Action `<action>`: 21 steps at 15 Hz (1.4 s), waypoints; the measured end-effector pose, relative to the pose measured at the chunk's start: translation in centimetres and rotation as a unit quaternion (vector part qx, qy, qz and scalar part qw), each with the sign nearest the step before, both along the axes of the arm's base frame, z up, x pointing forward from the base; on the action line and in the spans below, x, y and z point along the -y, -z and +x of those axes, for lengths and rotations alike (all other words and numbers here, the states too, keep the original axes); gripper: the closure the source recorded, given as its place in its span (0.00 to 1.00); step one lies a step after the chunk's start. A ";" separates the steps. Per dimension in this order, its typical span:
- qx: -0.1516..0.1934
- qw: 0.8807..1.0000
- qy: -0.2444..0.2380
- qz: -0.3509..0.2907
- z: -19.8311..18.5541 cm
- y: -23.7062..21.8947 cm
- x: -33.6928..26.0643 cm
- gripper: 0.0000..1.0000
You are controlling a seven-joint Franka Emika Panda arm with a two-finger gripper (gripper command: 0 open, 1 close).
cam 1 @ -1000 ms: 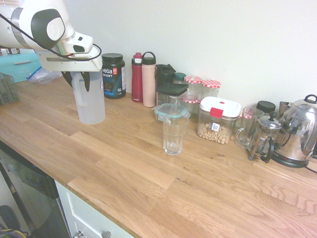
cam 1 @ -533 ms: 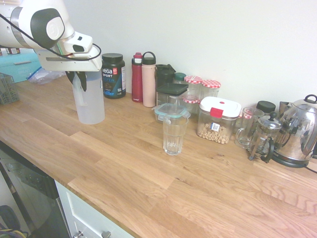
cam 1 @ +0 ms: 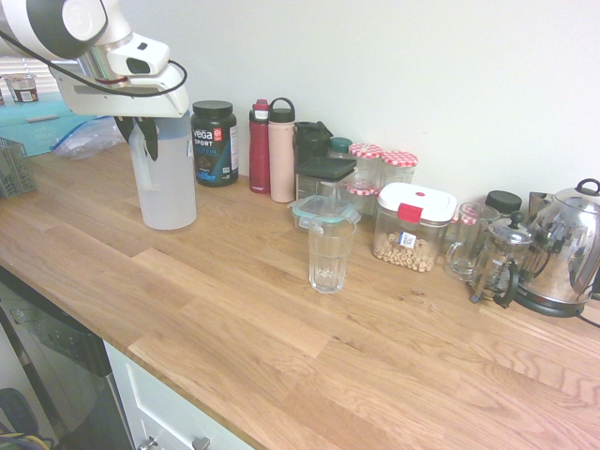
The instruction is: Pour me some water
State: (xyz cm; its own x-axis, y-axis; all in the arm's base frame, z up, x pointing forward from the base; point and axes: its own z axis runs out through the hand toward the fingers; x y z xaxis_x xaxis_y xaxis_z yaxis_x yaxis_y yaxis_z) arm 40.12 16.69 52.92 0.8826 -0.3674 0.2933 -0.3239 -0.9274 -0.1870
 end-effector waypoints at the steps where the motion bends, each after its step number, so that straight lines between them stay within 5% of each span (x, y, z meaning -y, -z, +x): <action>1: -0.011 1.000 0.008 -0.002 -1.2 -0.9 1.1 1.00; 4: -0.049 0.998 0.029 0.000 -5.8 -2.8 5.5 1.00; 11: -0.059 0.995 0.083 -0.015 -15.7 -4.9 16.3 1.00; 21: -0.049 0.990 0.134 -0.017 -19.4 -2.6 33.4 1.00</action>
